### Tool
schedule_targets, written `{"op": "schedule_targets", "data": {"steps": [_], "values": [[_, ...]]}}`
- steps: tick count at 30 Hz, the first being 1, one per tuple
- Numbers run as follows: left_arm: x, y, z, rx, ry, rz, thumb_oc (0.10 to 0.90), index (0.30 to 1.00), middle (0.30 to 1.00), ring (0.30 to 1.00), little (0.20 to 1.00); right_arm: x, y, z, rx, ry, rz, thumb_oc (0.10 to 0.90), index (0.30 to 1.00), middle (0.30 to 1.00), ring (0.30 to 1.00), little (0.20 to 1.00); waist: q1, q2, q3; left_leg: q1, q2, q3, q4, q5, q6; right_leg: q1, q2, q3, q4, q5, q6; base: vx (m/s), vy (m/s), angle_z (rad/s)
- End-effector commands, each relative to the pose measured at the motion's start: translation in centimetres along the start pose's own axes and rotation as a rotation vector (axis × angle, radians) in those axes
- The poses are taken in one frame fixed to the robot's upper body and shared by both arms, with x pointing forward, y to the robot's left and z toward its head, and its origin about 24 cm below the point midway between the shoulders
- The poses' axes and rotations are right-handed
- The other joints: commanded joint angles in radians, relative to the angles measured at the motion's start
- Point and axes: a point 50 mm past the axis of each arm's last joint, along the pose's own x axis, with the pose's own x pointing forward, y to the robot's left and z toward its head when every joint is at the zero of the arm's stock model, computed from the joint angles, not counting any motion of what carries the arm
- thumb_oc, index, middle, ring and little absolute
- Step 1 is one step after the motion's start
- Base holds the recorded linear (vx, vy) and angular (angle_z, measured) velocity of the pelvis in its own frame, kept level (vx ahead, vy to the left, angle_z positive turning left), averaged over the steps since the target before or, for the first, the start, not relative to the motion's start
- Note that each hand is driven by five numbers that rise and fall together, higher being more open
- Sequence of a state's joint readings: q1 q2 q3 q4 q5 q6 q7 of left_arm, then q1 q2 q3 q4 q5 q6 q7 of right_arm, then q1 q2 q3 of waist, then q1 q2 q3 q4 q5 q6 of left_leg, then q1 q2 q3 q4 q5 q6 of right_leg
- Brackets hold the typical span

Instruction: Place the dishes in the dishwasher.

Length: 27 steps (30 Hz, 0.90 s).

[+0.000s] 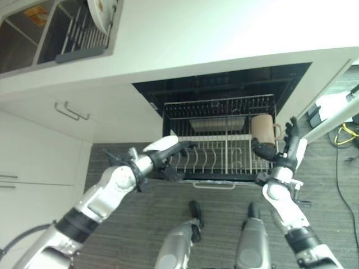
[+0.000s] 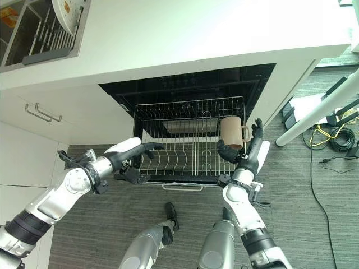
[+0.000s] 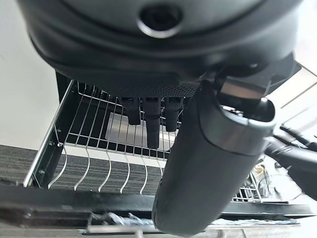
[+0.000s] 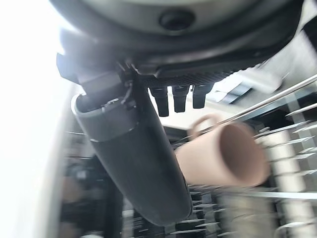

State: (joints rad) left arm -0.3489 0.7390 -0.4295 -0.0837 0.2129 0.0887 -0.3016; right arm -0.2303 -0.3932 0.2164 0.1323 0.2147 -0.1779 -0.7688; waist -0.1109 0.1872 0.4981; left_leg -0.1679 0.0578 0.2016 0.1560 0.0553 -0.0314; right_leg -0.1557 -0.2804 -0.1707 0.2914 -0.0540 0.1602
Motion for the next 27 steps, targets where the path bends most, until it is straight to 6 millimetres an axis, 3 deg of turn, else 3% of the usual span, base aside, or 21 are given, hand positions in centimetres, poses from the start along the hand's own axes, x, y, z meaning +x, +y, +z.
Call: {"op": "schedule_targets", "data": {"steps": [1, 6, 13, 15, 16, 17, 18, 19, 20, 21, 22, 23, 25, 27], "values": [[-0.8, 3.0, 0.7, 0.038, -0.034, 0.215, 0.800, 0.900, 0.900, 0.900, 0.900, 0.7, -0.3, 3.5, 0.129, -0.206, 0.032, 0.800, 0.900, 0.900, 0.900, 0.900, -0.005, -0.020, -0.134, 0.002, 0.011, 0.037, 0.144, -0.215, -0.005, -0.004, 0.041, -0.046, 0.009, -0.089, -0.009, 0.00, 0.000, 0.00], [-2.3, 0.9, -2.0, -0.084, 0.082, 0.305, 0.800, 0.900, 0.900, 0.900, 0.900, -0.5, -1.3, 3.5, 0.164, -0.215, 0.086, 0.800, 0.900, 0.900, 0.900, 0.900, 0.007, -0.047, -0.205, 0.055, 0.026, 0.047, 0.144, -0.237, -0.007, 0.054, 0.046, -0.062, 0.009, -0.120, -0.007, 0.01, -0.061, -0.05], [-5.4, -1.1, -6.7, -0.232, 0.306, 0.545, 0.800, 0.900, 0.900, 0.900, 0.900, -1.3, -1.0, 4.8, 0.274, -0.292, 0.232, 0.800, 0.900, 0.900, 0.900, 0.900, 0.045, -0.087, -0.273, 0.084, 0.057, 0.044, 0.144, -0.237, -0.017, 0.088, 0.071, -0.088, 0.009, -0.143, -0.027, -0.05, -0.133, -0.03], [-6.6, -1.5, -8.3, -0.253, 0.360, 0.629, 0.800, 0.900, 0.900, 0.900, 0.900, -1.3, -1.5, 5.6, 0.277, -0.354, 0.293, 0.800, 0.900, 0.900, 0.900, 0.900, 0.054, -0.113, -0.270, 0.117, 0.038, 0.073, 0.144, -0.207, -0.022, 0.106, 0.061, -0.088, 0.009, -0.145, -0.042, -0.05, -0.056, 0.15], [-6.8, -1.7, -8.8, -0.262, 0.378, 0.650, 0.800, 0.900, 0.900, 0.900, 0.900, -1.2, -1.7, 5.8, 0.263, -0.374, 0.302, 0.800, 0.900, 0.900, 0.900, 0.900, 0.063, -0.125, -0.262, 0.119, 0.026, 0.060, 0.144, -0.176, -0.029, 0.111, 0.051, -0.081, 0.009, -0.142, -0.046, -0.05, 0.100, 0.38], [-7.6, -2.2, -10.1, -0.306, 0.426, 0.680, 0.800, 0.900, 0.900, 0.900, 0.900, -0.9, -2.0, 6.0, 0.248, -0.402, 0.294, 0.800, 0.900, 0.900, 0.900, 0.900, 0.083, -0.139, -0.245, 0.114, 0.013, -0.002, 0.144, -0.127, -0.043, 0.118, 0.040, -0.053, 0.009, -0.134, -0.051, -0.08, 0.197, 0.38], [-7.9, -2.4, -10.5, -0.326, 0.446, 0.692, 0.800, 0.900, 0.900, 0.900, 0.900, -0.7, -2.1, 6.0, 0.245, -0.407, 0.291, 0.800, 0.900, 0.900, 0.900, 0.900, 0.087, -0.140, -0.247, 0.106, 0.018, -0.014, 0.144, -0.124, -0.043, 0.110, 0.037, -0.042, 0.009, -0.126, -0.049, -0.10, 0.459, 0.14], [-8.6, -3.3, -11.4, -0.384, 0.491, 0.712, 0.800, 0.900, 0.900, 0.900, 0.900, -0.5, -2.4, 6.1, 0.236, -0.413, 0.272, 0.800, 0.900, 0.900, 0.900, 0.900, 0.078, -0.123, -0.252, 0.111, 0.072, -0.012, 0.144, -0.134, -0.052, 0.106, 0.029, -0.038, 0.009, -0.116, -0.036, -0.07, 0.525, -0.02], [-9.0, -3.8, -11.9, -0.418, 0.516, 0.718, 0.800, 0.900, 0.900, 0.900, 0.900, -0.4, -2.6, 6.1, 0.233, -0.413, 0.260, 0.800, 0.900, 0.900, 0.900, 0.900, 0.073, -0.113, -0.255, 0.109, 0.094, -0.021, 0.144, -0.133, -0.059, 0.102, 0.020, -0.033, 0.009, -0.110, -0.026, -0.04, 0.730, -0.01], [-9.8, -4.7, -12.6, -0.484, 0.548, 0.743, 0.800, 0.900, 0.900, 0.900, 0.900, -0.3, -3.2, 6.1, 0.225, -0.414, 0.240, 0.800, 0.900, 0.900, 0.900, 0.900, 0.064, -0.103, -0.262, 0.114, 0.101, -0.057, 0.144, -0.163, -0.062, 0.092, 0.005, -0.006, 0.009, -0.102, -0.005, 0.02, 0.553, 0.18], [-10.0, -4.9, -12.8, -0.501, 0.561, 0.750, 0.800, 0.900, 0.900, 0.900, 0.900, -0.2, -3.4, 6.1, 0.223, -0.410, 0.239, 0.800, 0.900, 0.900, 0.900, 0.900, 0.062, -0.101, -0.266, 0.117, 0.090, -0.064, 0.144, -0.187, -0.056, 0.088, 0.002, 0.004, 0.009, -0.101, 0.003, 0.05, 0.757, 0.18], [-11.0, -6.1, -14.0, -0.577, 0.621, 0.771, 0.800, 0.900, 0.900, 0.900, 0.900, -0.4, -4.5, 5.9, 0.237, -0.373, 0.211, 0.800, 0.900, 0.900, 0.900, 0.900, 0.043, -0.106, -0.283, 0.126, 0.070, -0.027, 0.144, -0.228, -0.036, 0.078, -0.055, 0.005, 0.009, -0.070, 0.048, 0.05, 0.503, 0.13], [-11.3, -6.4, -14.6, -0.593, 0.649, 0.766, 0.800, 0.900, 0.900, 0.900, 0.900, -0.9, -5.2, 5.5, 0.250, -0.353, 0.179, 0.800, 0.900, 0.900, 0.900, 0.900, 0.035, -0.108, -0.287, 0.127, 0.043, -0.020, 0.144, -0.249, -0.013, 0.078, -0.077, 0.009, 0.009, -0.043, 0.055, 0.03, 0.463, -0.13], [-11.8, -6.9, -15.1, -0.615, 0.699, 0.749, 0.800, 0.900, 0.900, 0.900, 0.900, -1.2, -5.5, 5.0, 0.272, -0.320, 0.170, 0.800, 0.900, 0.900, 0.900, 0.900, 0.038, -0.104, -0.286, 0.130, 0.013, -0.014, 0.144, -0.260, 0.009, 0.083, -0.084, -0.028, 0.009, -0.004, 0.044, 0.02, 0.372, -0.09]]}}
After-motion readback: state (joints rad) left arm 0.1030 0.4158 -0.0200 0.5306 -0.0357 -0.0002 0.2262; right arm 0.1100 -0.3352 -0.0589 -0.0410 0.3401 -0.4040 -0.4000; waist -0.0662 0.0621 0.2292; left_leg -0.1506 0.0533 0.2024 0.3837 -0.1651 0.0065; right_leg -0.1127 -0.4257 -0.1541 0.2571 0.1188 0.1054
